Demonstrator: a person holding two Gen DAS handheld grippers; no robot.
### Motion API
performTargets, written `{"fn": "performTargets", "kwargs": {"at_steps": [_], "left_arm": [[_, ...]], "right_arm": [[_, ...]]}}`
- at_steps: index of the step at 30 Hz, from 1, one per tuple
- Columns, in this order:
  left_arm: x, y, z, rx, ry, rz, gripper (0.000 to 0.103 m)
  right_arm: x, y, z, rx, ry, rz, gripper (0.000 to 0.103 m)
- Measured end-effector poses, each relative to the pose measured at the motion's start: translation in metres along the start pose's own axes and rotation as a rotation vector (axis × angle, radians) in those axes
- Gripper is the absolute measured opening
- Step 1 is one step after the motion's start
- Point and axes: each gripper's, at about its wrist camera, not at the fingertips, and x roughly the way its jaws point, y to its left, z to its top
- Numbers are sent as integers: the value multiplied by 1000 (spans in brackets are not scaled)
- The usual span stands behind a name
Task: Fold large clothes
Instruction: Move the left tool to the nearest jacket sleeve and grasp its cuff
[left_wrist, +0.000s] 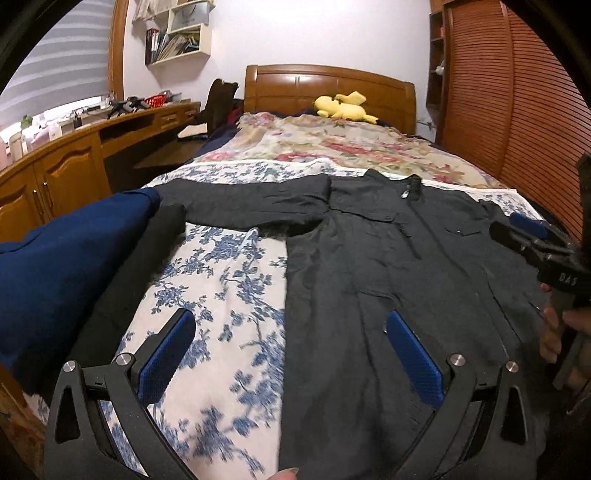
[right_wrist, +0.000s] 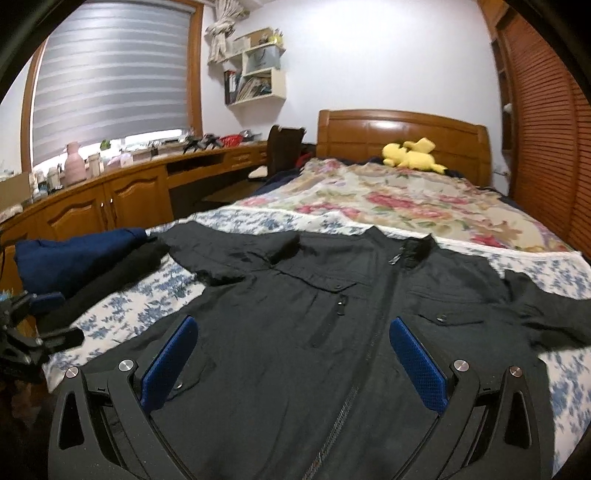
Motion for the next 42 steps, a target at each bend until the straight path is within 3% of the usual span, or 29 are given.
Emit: {"fn": "performTargets", "kwargs": {"at_steps": [8, 15, 24, 31, 39, 41, 42], "left_arm": [[40, 25, 27, -14, 43, -30, 103], [96, 51, 54, -24, 103, -21, 103], [178, 77, 81, -92, 209, -18, 78], [220, 94, 95, -217, 259, -6, 62], [250, 97, 105, -262, 294, 11, 60], [256, 97, 106, -279, 302, 11, 56], [259, 96, 108, -287, 305, 17, 48]], "right_arm": [[30, -17, -27, -12, 135, 34, 103], [24, -26, -26, -4, 149, 41, 103], [41, -27, -20, 17, 165, 47, 103], [40, -19, -20, -4, 152, 38, 103], [43, -16, -21, -17, 146, 38, 103], [43, -16, -22, -16, 146, 38, 103], [43, -16, -22, -16, 146, 38, 103]]}}
